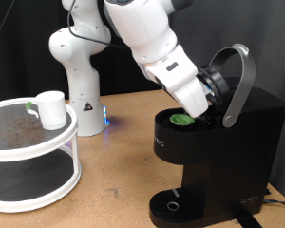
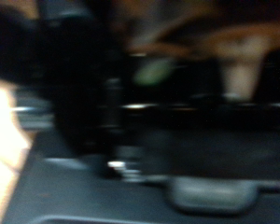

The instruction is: Make a cup of coffee with the keurig machine

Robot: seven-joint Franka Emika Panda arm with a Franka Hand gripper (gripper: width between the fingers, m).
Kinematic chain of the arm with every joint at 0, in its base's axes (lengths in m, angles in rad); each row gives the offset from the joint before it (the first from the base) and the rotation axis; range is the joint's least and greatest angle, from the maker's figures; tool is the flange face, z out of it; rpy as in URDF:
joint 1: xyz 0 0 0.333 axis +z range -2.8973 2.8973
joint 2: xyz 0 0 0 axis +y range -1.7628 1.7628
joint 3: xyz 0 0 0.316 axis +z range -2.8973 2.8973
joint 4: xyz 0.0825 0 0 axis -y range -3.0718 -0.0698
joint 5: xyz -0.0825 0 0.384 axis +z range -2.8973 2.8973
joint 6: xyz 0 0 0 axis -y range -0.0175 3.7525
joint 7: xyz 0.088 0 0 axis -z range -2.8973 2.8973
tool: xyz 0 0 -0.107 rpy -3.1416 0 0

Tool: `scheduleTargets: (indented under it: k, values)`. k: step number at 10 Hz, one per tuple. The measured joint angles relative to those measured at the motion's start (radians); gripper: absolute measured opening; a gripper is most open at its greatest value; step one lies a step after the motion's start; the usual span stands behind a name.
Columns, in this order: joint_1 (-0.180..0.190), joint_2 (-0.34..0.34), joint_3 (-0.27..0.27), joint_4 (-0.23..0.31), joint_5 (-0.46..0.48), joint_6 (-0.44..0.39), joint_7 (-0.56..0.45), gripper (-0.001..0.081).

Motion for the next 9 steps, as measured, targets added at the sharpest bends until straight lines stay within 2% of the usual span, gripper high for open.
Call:
scheduleTargets:
  k: [2, 4, 6, 9]
  values:
    - [-0.001, -0.022, 0.005, -0.020, 0.072, 0.133, -0.051, 0.0807]
    - [-0.012, -0.063, 0.000, -0.014, 0.045, 0.123, -0.050, 0.0807]
    - [-0.035, -0.092, -0.006, 0.002, -0.037, 0.046, -0.031, 0.0807]
    - [-0.039, -0.102, -0.011, -0.003, -0.023, 0.041, -0.048, 0.0807]
